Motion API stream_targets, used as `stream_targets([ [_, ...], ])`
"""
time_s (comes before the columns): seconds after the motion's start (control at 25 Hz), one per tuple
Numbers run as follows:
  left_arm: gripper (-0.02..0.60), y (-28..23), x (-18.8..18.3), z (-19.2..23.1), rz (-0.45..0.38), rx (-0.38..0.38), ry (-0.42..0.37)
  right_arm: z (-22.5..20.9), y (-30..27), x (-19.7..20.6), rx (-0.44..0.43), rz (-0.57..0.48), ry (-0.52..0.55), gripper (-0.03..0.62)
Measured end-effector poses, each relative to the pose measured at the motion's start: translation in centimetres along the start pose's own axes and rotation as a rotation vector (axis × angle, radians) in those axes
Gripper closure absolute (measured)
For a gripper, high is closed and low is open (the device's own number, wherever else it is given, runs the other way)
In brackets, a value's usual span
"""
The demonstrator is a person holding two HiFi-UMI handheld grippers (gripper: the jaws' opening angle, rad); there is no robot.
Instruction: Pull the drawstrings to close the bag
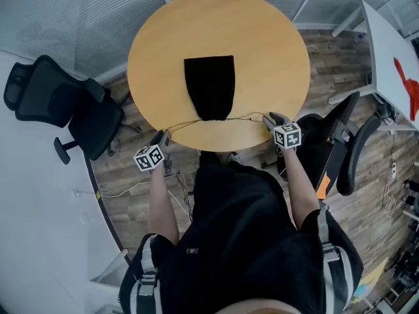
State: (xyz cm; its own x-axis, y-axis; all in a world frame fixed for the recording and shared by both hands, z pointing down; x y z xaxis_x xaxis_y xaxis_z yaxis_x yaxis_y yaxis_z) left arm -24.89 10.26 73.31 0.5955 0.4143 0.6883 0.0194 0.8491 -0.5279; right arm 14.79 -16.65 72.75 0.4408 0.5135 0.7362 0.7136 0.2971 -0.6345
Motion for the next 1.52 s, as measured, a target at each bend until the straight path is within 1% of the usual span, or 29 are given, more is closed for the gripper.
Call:
stream_targets([
  [0.04, 0.429, 0.3, 0.0, -0.4, -0.007, 0.009, -0.007, 0.2, 0.1, -0.3, -0.010, -0.011, 0.005, 0.378],
  [0.08, 0.408, 0.5, -0.1, -0.7, -0.015, 0.013, -0.016, 0.3, 0.2, -0.6, -0.017, -0.026, 0.012, 0.375],
  [0.28, 0.405, 2.7, -0.5, -1.8, -0.068, -0.045, -0.073, 0.8, 1.6, -1.5, -0.025, -0.111, 0.005, 0.368],
  [0.4, 0.407, 4.2, -1.2, -3.3, -0.107, -0.021, -0.106, 1.6, 2.6, -1.9, -0.040, -0.162, -0.012, 0.368],
  [0.44, 0.408, 4.6, -1.6, -3.9, -0.125, -0.004, -0.114, 2.0, 3.0, -2.2, -0.054, -0.182, -0.014, 0.380],
  [0.52, 0.444, 5.3, -2.3, -4.9, -0.157, 0.024, -0.125, 2.9, 4.0, -2.8, -0.084, -0.216, -0.007, 0.454],
  [0.56, 0.470, 5.5, -2.5, -5.3, -0.169, 0.030, -0.131, 3.3, 4.5, -3.2, -0.093, -0.233, 0.005, 0.524],
  [0.64, 0.515, 6.1, -3.0, -5.8, -0.194, 0.039, -0.144, 4.3, 5.6, -3.9, -0.097, -0.260, 0.044, 0.536],
  [0.68, 0.550, 6.5, -3.3, -6.2, -0.207, 0.054, -0.148, 4.9, 6.1, -4.2, -0.106, -0.270, 0.060, 0.536],
  [0.72, 0.559, 6.7, -3.5, -6.7, -0.218, 0.079, -0.150, 5.6, 6.7, -4.5, -0.124, -0.278, 0.069, 0.536],
  [0.8, 0.565, 7.0, -3.9, -7.9, -0.229, 0.147, -0.160, 7.0, 7.8, -5.1, -0.163, -0.297, 0.077, 0.536],
  [0.88, 0.565, 7.2, -4.1, -9.0, -0.223, 0.208, -0.190, 8.2, 8.7, -5.6, -0.178, -0.321, 0.073, 0.536],
  [1.0, 0.566, 8.2, -4.4, -10.4, -0.202, 0.272, -0.248, 10.3, 9.5, -5.9, -0.158, -0.357, 0.061, 0.536],
  [1.16, 0.566, 9.9, -5.1, -12.0, -0.188, 0.357, -0.293, 14.0, 10.8, -6.0, -0.160, -0.384, 0.077, 0.536],
  [1.32, 0.566, 11.5, -5.8, -12.8, -0.195, 0.419, -0.328, 17.3, 12.0, -5.9, -0.166, -0.396, 0.107, 0.536],
  [1.52, 0.566, 13.5, -6.6, -13.7, -0.209, 0.485, -0.373, 20.2, 12.8, -5.8, -0.146, -0.417, 0.130, 0.536],
])
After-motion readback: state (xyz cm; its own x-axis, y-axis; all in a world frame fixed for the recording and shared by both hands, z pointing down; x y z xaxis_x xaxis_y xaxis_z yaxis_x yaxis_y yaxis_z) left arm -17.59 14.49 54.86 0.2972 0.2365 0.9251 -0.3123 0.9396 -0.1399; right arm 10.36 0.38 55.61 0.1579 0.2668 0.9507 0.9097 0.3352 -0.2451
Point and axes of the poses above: the fingertips, and each gripper's own axes: y backward along the fingers, z to its left, x out of its underside, the point moved 3 cm from there along y, backward along the fingers, and after that the axes turned 4 degrees about -z, right-handed, at the moved point
